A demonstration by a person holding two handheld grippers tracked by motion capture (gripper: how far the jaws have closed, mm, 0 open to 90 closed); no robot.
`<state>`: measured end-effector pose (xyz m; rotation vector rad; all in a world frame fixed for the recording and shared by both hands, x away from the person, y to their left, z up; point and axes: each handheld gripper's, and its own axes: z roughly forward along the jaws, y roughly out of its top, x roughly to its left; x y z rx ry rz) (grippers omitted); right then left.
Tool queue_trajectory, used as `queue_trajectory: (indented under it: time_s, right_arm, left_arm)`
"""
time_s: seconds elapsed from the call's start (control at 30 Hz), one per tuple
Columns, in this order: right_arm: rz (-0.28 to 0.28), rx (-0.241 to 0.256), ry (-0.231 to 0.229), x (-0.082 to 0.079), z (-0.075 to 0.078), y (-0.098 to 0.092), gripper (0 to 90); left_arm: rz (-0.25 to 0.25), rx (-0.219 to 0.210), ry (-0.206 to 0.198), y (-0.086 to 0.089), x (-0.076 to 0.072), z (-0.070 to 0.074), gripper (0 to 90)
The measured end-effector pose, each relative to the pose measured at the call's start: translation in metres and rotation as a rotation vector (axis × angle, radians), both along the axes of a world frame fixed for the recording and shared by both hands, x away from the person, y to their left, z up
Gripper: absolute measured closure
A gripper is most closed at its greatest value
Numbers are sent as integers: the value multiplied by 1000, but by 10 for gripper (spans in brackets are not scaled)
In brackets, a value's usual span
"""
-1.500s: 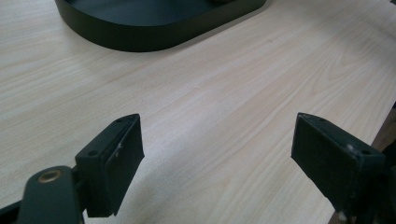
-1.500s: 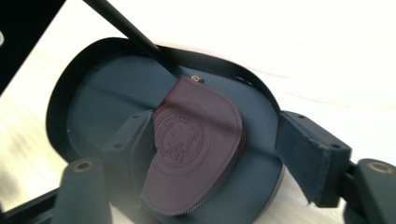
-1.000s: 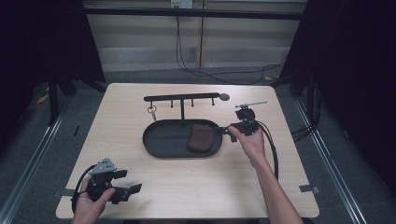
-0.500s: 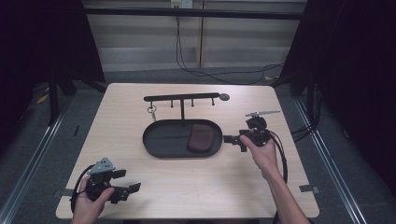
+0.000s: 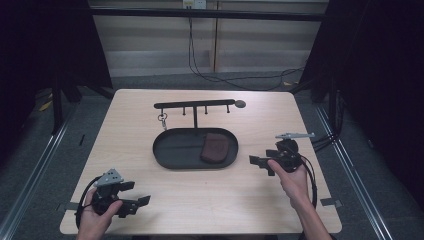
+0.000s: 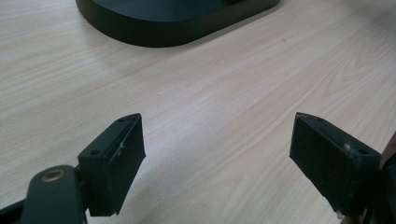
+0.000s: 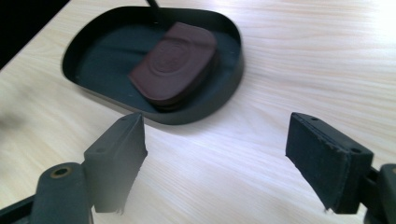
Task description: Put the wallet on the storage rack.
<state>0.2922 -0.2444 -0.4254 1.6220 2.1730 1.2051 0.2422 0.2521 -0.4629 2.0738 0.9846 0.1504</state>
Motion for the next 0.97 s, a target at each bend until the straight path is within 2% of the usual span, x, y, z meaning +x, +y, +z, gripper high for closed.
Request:
queue_trajectory:
  time_s: [0.23,0.47,0.67,0.87,0.9,0.97]
  right_arm:
    - [-6,-4,5,-23,-12,-8,215]
    - [9,-47,7,-42,-21,-10,218]
    - [-16,-35,-3,-57,-31,-19,194]
    - [-37,-57,0,-67,-41,-23,173]
    - [-40,-68,-3,-67,-44,-23,178]
    - [-85,-172,-21,-66,-45,-22,182]
  left_arm:
    - [3,-1,-3,0,0,0,179]
    - [-1,5,1,0,0,0,179]
    - [3,6,0,1,0,0,179]
    - [-3,4,-3,2,0,1,179]
    - [-5,2,-2,2,0,1,179]
    - [-8,0,-2,2,0,1,179]
